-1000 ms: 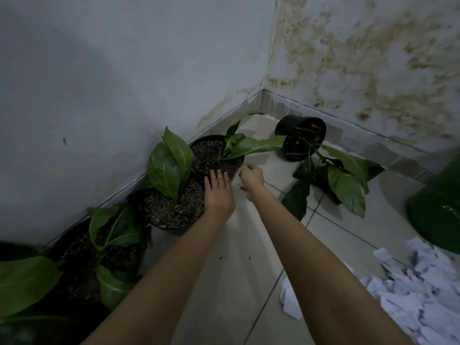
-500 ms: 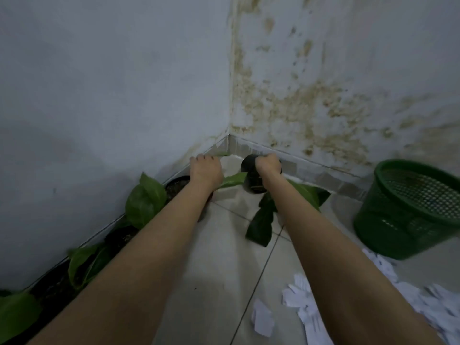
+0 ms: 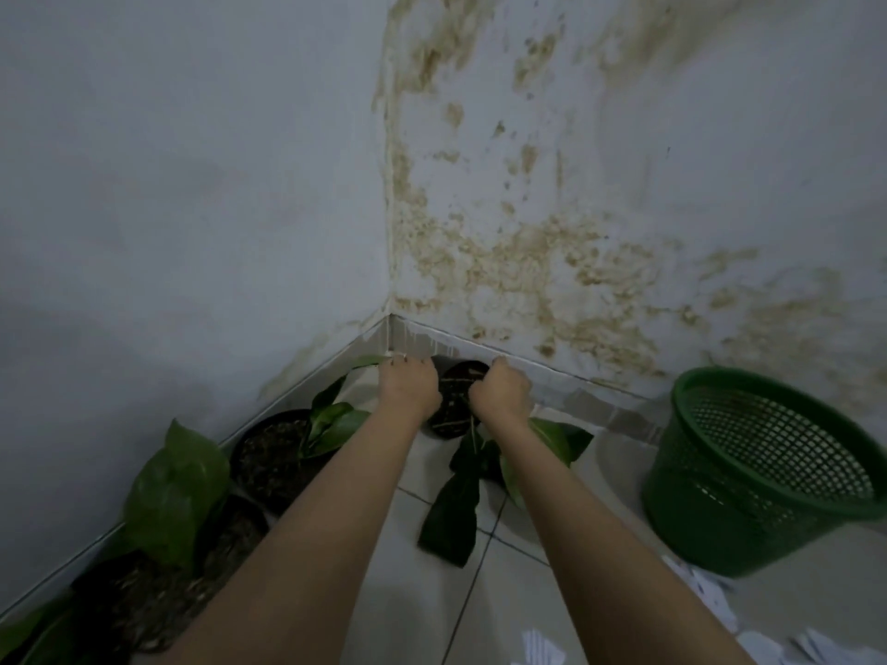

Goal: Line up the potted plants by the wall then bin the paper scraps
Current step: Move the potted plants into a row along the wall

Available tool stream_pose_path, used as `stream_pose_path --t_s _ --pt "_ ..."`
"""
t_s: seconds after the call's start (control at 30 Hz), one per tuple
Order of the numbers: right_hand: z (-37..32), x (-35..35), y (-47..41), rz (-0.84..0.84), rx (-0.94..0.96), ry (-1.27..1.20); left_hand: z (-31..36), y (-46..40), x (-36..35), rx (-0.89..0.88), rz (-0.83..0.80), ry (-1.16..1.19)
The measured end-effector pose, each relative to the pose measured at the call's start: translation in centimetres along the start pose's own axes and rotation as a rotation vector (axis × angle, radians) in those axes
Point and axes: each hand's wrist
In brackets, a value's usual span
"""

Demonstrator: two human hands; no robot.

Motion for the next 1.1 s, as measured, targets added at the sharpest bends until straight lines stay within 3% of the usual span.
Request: stream_pose_path --t_s 0.23,0.6,0.77,0.93,1.1 --pt "2.3 -2.6 -4.5 -0.015 0.065 0.15 0.8 -5.6 -5.2 -0.057 -0.016 0.11" --pt "3.7 -8.6 -8.6 0.064 0.307 0.54 -0.3 -13.0 -12.8 0.094 0.025 0.218" --pt "4.5 -10.6 -8.9 0.101 0.379 0.559 -1.0 -14.6 -13.7 0.074 -0.005 0.362" --pt "5.3 -12.3 -9.0 0.276 0.576 0.482 -1.3 -14.4 -14.4 0.1 0.007 0.422" --pt "4.7 -13.3 -8.6 0.191 0.726 0.413 -1.9 -13.6 -14.0 0.129 -0.013 0.443"
Point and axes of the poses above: each hand's wrist, its own y-axis away from the middle knuckle, its own x-axis out of the back of the hand, z = x × y, and after that the axes turned 14 degrees about -x, right-handed
